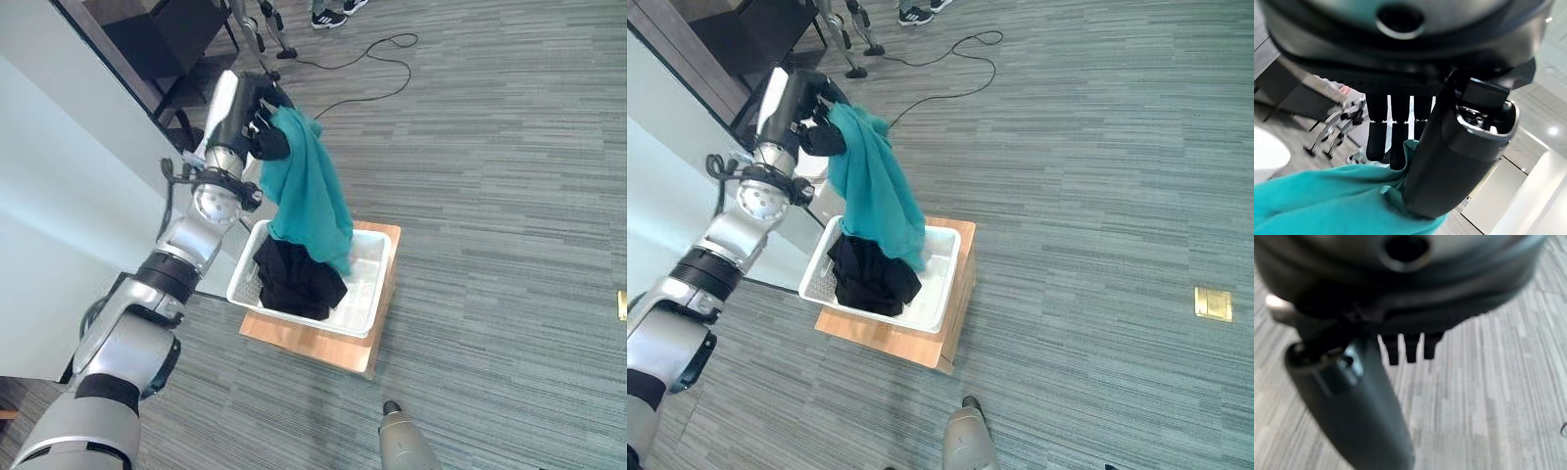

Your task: Pick up bed clothes into laundry basket.

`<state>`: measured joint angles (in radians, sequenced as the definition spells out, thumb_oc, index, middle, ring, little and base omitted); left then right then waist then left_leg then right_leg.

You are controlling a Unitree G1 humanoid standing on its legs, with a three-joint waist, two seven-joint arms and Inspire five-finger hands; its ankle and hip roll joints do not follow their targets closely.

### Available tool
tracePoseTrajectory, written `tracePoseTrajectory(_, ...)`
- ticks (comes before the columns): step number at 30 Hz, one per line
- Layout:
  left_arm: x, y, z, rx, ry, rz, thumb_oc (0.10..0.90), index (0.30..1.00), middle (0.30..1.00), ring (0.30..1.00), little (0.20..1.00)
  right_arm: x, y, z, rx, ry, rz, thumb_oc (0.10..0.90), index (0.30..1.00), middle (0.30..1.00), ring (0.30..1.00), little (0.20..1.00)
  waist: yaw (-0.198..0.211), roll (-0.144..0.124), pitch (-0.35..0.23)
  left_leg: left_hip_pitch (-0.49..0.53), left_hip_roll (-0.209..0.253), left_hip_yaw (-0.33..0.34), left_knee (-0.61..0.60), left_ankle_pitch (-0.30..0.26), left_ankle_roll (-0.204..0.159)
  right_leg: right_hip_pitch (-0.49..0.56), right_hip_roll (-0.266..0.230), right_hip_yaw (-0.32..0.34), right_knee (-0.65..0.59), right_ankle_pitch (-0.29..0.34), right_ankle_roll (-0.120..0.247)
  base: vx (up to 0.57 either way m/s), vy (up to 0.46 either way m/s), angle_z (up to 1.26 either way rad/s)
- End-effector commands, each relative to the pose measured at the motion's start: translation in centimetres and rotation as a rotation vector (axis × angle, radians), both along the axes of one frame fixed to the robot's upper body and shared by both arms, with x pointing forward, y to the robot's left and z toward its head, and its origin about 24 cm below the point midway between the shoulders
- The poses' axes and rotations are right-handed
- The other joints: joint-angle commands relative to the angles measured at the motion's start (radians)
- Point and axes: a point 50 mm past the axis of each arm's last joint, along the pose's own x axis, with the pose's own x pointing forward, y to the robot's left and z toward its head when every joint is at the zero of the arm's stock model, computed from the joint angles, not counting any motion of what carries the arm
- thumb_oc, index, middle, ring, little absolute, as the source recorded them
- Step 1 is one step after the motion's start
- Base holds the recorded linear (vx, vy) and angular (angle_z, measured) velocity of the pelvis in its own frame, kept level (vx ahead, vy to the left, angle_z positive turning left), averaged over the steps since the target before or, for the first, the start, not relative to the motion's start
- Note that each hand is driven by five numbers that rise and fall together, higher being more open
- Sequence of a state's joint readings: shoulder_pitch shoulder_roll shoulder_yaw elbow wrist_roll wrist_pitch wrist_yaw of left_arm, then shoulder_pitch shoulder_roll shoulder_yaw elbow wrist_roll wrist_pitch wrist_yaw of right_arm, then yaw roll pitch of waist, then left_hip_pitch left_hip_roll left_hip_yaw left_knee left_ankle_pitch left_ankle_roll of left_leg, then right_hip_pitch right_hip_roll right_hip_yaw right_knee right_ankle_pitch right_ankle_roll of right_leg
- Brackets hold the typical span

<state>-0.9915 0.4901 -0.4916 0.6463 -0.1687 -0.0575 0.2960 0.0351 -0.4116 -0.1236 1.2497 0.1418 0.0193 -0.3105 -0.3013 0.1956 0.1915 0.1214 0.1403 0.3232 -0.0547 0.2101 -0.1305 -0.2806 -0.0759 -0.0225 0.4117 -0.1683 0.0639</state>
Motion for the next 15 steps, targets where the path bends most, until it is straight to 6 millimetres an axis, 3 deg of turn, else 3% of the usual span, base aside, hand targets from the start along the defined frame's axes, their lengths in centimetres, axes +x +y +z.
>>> tracePoseTrajectory(1, -0.8, 1.8, 3.9, -0.164, -0.187, 0.031, 0.400, 0.300, 0.300, 0.300, 0.300, -3.9, 0.5, -0.7, -0.007, 0.118, -0.032, 0.800, 0.900, 0.900, 0.900, 0.900, 0.009, -0.075, -0.066, 0.031, -0.040, 0.000, -0.033, -0.236, 0.013, 0.276, -0.043, -0.093, -0.499, 0.219, 0.112, 0.00, 0.000, 0.00)
tracePoseTrajectory(8, -0.5, 2.0, 2.2, -0.180, -0.127, 0.041, 0.400, 0.300, 0.300, 0.300, 0.300, -2.5, 1.0, -0.8, -0.007, 0.088, 0.019, 0.800, 0.900, 0.900, 0.900, 0.900, 0.012, -0.087, -0.076, 0.033, -0.045, -0.001, -0.033, -0.241, 0.017, 0.274, -0.045, -0.089, -0.499, 0.228, 0.112, -0.01, -0.001, 0.03)
tracePoseTrajectory(15, -1.0, 1.6, 0.0, -0.222, -0.073, 0.010, 0.400, 0.300, 0.300, 0.300, 0.300, -3.3, 1.8, -1.3, 0.025, 0.121, 0.012, 0.800, 0.900, 0.900, 0.900, 0.900, 0.024, -0.100, -0.085, 0.043, -0.046, -0.007, -0.033, -0.247, 0.023, 0.284, -0.046, -0.086, -0.499, 0.231, 0.111, 0.00, 0.000, -0.01)
